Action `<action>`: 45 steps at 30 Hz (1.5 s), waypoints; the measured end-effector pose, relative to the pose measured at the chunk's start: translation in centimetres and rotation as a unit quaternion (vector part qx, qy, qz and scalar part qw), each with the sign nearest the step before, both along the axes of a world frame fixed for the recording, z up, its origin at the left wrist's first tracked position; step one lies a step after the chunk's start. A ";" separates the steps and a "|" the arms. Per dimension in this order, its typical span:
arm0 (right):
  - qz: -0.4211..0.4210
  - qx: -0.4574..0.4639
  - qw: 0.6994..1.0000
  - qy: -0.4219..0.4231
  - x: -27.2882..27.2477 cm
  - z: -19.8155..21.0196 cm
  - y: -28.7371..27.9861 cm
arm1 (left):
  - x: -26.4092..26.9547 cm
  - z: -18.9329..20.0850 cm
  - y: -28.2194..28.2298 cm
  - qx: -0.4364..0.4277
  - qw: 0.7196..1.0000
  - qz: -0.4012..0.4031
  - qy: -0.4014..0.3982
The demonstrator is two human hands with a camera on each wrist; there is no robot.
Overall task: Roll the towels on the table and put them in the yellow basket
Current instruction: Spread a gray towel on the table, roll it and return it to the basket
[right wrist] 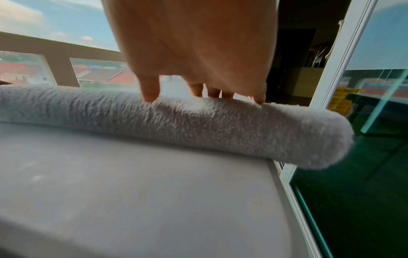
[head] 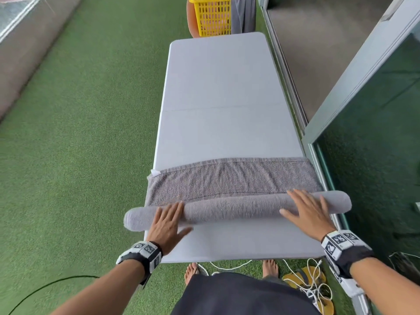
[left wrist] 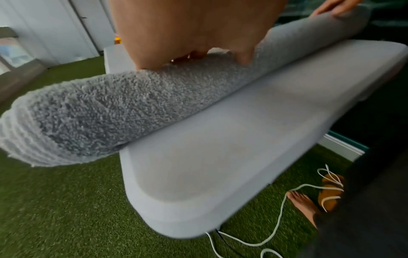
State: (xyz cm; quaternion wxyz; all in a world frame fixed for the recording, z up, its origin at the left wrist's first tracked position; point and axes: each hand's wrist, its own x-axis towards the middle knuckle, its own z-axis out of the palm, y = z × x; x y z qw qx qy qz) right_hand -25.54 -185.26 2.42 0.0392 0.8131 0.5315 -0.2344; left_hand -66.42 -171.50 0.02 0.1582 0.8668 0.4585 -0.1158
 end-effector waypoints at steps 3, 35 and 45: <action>0.029 -0.027 0.999 -0.034 -0.9 -1.0 -2.1 | -0.5 -1.1 -1.2 0.001 0.998 -0.023 0.053; 0.103 -0.058 0.988 -0.094 -0.6 -0.7 -0.3 | 0.5 -0.1 1.9 0.037 0.998 -0.035 -0.021; -0.030 0.043 0.994 -0.092 2.9 1.1 4.5 | 1.3 0.9 7.6 0.038 0.997 0.072 -0.003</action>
